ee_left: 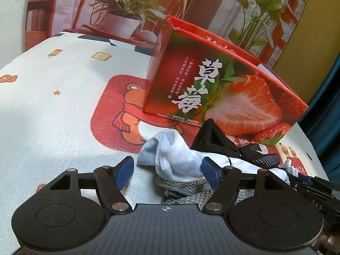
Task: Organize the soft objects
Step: 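Move the left gripper back down to the white socks and grey mesh, then close the left gripper on the white socks and lift them over the box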
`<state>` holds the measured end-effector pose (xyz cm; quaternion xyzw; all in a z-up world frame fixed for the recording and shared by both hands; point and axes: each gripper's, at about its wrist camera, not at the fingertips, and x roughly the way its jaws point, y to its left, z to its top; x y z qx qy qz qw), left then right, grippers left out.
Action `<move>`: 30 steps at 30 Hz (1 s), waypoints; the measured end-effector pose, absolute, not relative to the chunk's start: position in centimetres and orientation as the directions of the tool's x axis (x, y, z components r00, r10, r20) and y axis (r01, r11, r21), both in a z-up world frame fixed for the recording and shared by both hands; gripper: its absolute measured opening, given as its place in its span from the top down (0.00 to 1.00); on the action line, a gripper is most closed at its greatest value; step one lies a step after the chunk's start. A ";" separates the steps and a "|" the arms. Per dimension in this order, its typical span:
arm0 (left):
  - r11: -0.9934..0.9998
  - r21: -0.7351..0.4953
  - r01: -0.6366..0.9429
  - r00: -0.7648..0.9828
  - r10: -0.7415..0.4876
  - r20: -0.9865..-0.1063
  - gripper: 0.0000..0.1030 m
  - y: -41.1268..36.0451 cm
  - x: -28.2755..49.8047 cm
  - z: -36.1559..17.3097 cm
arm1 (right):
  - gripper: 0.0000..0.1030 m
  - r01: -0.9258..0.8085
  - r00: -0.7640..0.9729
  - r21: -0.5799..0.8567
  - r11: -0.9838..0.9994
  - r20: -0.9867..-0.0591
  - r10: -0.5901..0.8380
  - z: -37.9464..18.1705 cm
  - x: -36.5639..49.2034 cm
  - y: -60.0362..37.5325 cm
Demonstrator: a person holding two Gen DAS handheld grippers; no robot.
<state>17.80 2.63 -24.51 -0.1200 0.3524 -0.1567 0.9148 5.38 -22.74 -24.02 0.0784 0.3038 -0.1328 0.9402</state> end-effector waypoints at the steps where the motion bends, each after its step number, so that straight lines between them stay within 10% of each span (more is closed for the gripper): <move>1: 0.921 -0.333 0.201 0.703 -0.373 -0.605 0.29 2.7 17.8 -24.5 | 0.80 0.298 0.781 0.068 0.952 -0.591 -0.202 -24.0 5.4 -22.8; 9: 0.915 -0.356 0.187 0.709 -0.377 -0.596 0.33 3.0 17.8 -24.7 | 0.80 0.303 0.783 0.080 0.950 -0.590 -0.200 -24.1 5.3 -22.8; 18: 0.907 -0.365 0.209 0.699 -0.400 -0.593 0.82 2.9 17.6 -24.6 | 0.80 0.305 0.782 0.085 0.949 -0.590 -0.199 -24.1 5.3 -22.8; 30: 0.920 -0.305 0.247 0.775 -0.376 -0.507 0.90 2.7 15.6 -21.9 | 0.94 0.311 0.834 0.208 0.927 -0.528 -0.161 -21.9 3.6 -23.9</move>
